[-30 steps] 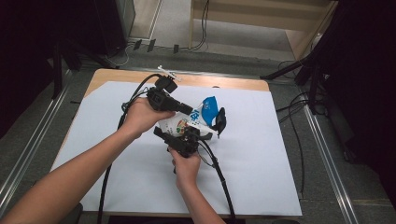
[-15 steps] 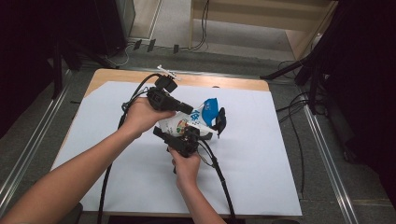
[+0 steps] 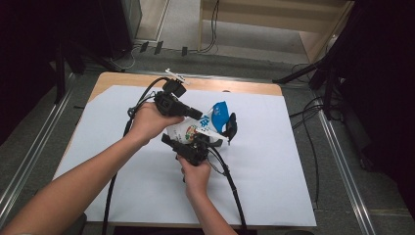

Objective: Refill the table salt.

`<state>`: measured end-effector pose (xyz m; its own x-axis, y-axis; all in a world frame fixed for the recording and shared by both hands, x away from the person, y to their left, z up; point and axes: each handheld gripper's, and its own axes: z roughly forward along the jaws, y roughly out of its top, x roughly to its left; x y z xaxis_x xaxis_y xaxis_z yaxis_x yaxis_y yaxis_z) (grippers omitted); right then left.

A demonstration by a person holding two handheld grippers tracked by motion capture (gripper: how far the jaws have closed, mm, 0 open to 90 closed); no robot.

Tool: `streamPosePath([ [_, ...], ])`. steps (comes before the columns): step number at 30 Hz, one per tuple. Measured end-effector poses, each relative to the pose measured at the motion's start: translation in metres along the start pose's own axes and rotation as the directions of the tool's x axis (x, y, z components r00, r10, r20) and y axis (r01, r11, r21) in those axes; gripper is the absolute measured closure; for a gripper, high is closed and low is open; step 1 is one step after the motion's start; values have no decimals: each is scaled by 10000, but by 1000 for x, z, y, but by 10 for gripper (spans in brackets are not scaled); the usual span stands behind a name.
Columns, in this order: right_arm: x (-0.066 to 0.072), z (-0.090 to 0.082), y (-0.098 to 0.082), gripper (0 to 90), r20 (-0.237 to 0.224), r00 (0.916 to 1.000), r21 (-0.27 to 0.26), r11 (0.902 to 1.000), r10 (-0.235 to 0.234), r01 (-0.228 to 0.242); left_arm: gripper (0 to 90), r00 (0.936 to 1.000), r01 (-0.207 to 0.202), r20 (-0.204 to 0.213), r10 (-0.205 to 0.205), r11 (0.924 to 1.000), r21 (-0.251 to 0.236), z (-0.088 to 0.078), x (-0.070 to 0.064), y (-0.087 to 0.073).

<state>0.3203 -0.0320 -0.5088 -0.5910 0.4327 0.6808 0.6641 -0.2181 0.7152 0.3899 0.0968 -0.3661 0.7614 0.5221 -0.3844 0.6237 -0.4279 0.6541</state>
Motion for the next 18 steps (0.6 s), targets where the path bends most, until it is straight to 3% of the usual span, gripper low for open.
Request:
streamPosePath([
  [11,1,-2,4,642,-382,9992,-356,9993,135,-149,900,9998,-200,-31,200,9998,-28,-2,-6,5],
  [18,0,-2,5,642,-417,9989,-292,9993,204,-216,900,9999,-128,11,128,9999,-6,-1,-4,5],
])
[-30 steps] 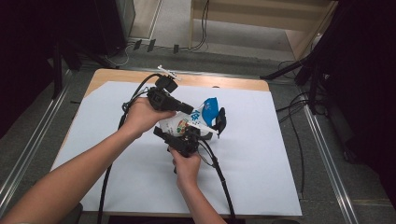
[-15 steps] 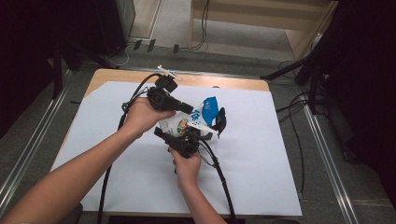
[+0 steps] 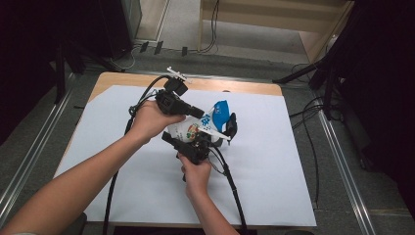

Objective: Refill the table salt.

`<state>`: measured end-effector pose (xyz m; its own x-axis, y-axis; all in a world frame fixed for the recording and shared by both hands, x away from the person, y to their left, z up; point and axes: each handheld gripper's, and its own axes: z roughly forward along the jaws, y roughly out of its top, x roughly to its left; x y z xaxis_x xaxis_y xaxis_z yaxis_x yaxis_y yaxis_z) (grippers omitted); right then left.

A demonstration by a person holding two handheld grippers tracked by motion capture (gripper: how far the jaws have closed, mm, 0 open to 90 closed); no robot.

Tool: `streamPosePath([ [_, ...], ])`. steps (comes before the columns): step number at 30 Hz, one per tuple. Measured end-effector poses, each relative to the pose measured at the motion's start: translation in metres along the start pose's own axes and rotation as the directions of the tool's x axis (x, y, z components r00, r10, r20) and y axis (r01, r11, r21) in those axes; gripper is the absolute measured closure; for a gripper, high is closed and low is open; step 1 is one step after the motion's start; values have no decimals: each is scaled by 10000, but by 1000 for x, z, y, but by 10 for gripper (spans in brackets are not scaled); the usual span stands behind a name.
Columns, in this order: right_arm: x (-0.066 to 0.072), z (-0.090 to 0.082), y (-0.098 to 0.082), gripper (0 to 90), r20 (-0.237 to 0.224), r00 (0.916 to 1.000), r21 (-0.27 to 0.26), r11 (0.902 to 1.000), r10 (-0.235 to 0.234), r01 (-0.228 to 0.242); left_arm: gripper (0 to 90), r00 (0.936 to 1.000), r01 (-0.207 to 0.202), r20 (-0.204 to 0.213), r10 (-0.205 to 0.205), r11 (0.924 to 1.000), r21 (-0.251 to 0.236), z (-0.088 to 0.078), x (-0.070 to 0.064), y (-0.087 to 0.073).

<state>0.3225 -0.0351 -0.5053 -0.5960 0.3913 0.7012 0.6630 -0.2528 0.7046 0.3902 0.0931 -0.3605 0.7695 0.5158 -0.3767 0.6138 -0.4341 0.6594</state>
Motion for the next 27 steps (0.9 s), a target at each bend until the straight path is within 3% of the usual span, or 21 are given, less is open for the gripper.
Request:
streamPosePath([
  [27,2,2,-2,640,43,9999,-8,9999,136,-136,898,10000,12,44,-12,10000,60,0,1,-1],
])
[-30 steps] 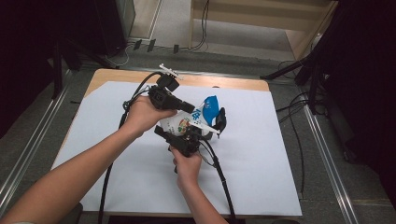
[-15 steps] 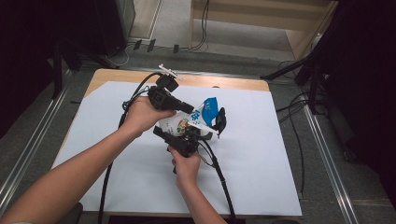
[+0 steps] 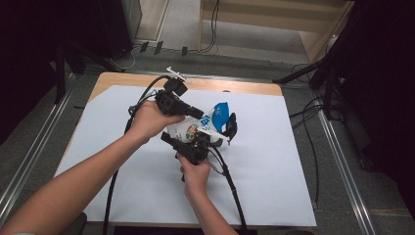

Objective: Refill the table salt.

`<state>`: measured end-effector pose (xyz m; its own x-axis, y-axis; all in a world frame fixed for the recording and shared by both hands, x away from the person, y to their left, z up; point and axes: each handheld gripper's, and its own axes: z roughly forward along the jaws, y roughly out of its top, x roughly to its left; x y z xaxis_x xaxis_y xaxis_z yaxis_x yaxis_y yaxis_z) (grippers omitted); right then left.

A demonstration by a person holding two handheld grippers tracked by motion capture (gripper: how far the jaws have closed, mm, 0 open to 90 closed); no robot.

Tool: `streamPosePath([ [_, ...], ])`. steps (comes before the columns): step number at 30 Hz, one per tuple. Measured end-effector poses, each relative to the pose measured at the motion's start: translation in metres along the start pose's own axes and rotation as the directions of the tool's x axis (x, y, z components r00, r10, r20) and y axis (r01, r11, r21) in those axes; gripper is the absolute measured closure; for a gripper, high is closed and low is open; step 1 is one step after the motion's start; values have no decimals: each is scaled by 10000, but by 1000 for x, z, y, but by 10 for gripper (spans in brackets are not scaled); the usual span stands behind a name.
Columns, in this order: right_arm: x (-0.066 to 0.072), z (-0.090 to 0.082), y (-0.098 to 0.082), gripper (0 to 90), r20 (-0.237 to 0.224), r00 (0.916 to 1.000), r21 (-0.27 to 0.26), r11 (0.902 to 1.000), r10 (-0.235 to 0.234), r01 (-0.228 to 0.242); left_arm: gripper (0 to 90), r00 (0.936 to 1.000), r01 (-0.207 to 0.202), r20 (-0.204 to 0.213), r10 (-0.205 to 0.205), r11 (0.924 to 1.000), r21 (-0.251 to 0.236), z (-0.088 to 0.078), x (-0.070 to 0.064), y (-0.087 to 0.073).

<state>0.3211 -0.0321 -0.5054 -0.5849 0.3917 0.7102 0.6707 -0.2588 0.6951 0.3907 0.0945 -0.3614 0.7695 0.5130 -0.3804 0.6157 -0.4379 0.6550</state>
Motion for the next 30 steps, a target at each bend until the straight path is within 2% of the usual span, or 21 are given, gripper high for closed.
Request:
streamPosePath([
  [10,-1,-1,2,645,108,9999,-3,10000,-30,30,867,10000,15,61,-14,10000,-39,-2,5,-4],
  [17,-2,0,0,646,145,9998,-10,10000,99,-99,900,10000,40,-28,-40,10000,24,0,5,-5],
  [30,-1,1,-2,638,160,9998,20,9999,138,-138,900,9999,127,-1,-127,9999,49,-1,4,-5],
])
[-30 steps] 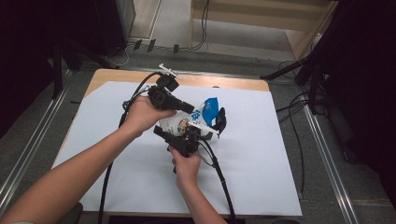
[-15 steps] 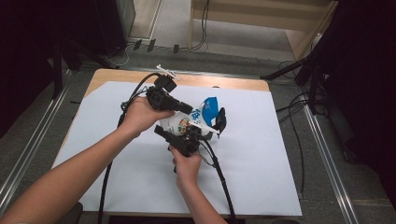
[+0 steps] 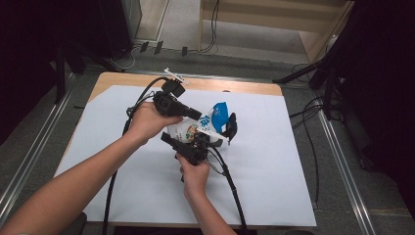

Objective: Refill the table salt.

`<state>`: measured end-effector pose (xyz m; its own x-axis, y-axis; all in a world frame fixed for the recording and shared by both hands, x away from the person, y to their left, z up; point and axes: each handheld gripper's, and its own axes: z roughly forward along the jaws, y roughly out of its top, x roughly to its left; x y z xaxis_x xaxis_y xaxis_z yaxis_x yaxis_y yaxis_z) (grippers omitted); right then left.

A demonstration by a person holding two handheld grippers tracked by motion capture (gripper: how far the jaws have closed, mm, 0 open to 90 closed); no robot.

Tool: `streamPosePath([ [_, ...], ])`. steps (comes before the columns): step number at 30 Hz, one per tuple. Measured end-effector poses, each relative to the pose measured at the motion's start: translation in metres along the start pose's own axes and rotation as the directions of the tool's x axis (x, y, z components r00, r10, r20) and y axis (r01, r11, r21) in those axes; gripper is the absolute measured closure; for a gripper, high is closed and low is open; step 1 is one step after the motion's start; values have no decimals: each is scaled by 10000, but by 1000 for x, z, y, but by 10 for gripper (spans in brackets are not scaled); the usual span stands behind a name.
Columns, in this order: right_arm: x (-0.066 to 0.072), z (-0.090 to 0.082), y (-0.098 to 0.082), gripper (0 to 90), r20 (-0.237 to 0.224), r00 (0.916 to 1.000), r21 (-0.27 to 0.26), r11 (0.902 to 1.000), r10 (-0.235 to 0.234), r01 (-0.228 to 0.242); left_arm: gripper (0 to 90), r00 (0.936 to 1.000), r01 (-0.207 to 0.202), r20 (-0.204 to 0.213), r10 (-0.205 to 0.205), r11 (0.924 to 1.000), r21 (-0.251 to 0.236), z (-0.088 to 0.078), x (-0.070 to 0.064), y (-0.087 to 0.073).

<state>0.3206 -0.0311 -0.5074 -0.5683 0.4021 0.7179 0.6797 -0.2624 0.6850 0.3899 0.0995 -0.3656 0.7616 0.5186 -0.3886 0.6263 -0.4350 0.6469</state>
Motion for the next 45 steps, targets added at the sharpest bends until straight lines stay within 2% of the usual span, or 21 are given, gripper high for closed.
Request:
streamPosePath([
  [11,-1,0,1,625,-240,9996,-214,9997,132,-137,900,10000,-35,84,36,9999,-105,-2,-1,1],
  [30,-1,0,2,592,-262,9996,-260,9996,110,-117,900,9999,-124,39,124,9999,-25,-1,-5,3],
  [35,0,-1,1,635,-36,9996,-113,9995,-286,285,900,9999,-127,90,127,9999,31,-1,-7,4],
  [38,0,-1,2,641,-99,9998,-145,9997,-176,175,900,9999,-119,-18,119,9999,25,-1,-7,4],
  [45,0,0,2,622,-362,9993,-242,9996,106,-114,900,9999,-120,10,120,9999,-5,0,-7,4],
])
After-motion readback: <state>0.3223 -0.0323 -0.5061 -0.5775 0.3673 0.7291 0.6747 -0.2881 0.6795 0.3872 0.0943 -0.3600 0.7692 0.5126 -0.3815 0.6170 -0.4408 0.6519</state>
